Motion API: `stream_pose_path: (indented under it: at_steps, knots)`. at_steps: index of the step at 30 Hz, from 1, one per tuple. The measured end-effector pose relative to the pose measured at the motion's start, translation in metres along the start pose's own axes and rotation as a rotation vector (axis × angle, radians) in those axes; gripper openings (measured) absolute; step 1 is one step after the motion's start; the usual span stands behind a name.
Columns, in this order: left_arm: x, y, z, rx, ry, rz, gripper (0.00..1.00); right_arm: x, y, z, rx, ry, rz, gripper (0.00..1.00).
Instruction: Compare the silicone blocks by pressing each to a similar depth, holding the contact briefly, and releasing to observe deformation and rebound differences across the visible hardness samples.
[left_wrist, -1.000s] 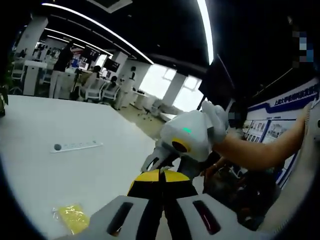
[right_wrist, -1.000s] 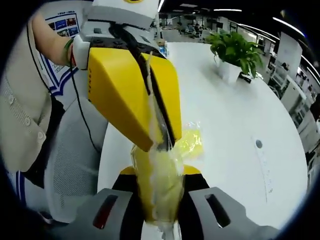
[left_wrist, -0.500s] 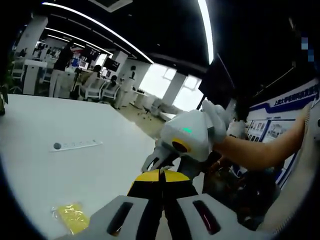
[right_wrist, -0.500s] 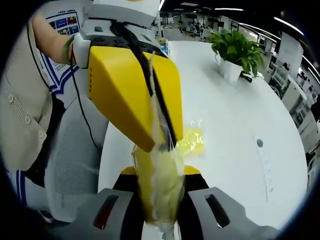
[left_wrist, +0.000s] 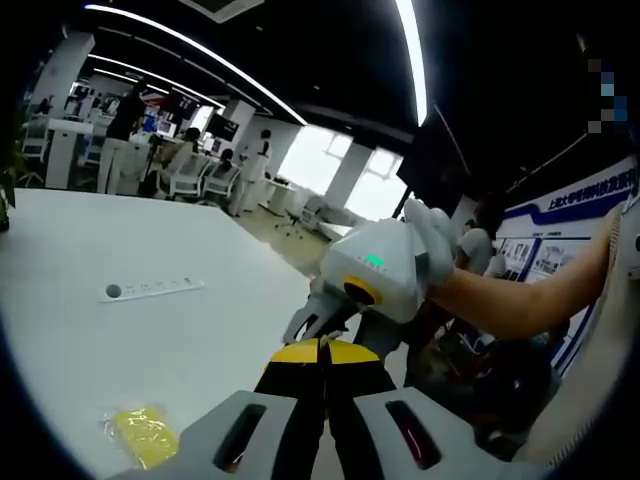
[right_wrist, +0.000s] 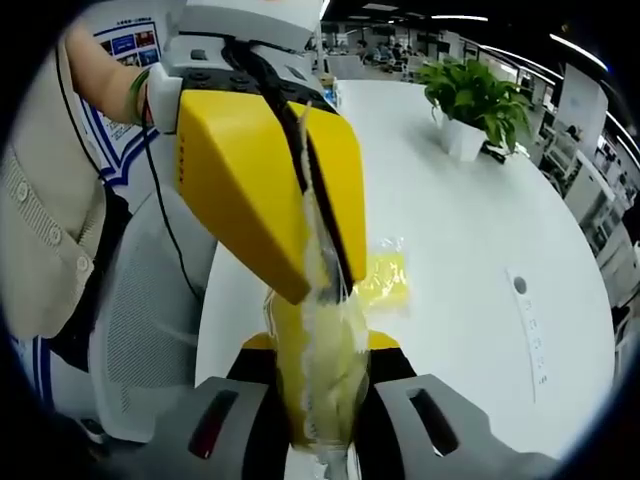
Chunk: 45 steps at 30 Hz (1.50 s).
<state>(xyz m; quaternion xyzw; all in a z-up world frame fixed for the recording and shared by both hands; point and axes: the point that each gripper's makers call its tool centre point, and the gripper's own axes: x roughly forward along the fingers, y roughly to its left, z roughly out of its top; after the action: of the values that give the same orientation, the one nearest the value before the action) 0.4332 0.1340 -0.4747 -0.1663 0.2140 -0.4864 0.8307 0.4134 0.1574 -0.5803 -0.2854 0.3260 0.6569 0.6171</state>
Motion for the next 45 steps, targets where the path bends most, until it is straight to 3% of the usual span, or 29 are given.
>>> stream_pose_path:
  at_steps: [22, 26, 27, 39, 45]
  knots:
    - [0.002, -0.001, -0.001, 0.011, 0.001, 0.005, 0.0, -0.001, 0.0, -0.002, 0.023, 0.002, 0.001, 0.16]
    - [0.002, -0.001, -0.002, 0.021, 0.0, 0.012, 0.0, 0.0, -0.002, -0.003, 0.002, -0.006, -0.012, 0.18]
    - [0.002, 0.0, -0.002, 0.024, -0.001, 0.016, 0.0, 0.001, -0.008, -0.001, -0.066, -0.025, -0.053, 0.19]
    - [0.006, 0.004, -0.011, 0.001, 0.016, 0.035, 0.0, 0.001, -0.009, -0.005, -0.095, -0.044, -0.075, 0.25]
    - [0.005, 0.013, -0.017, -0.031, 0.015, 0.056, 0.0, -0.009, -0.013, -0.006, -0.085, -0.068, -0.104, 0.36]
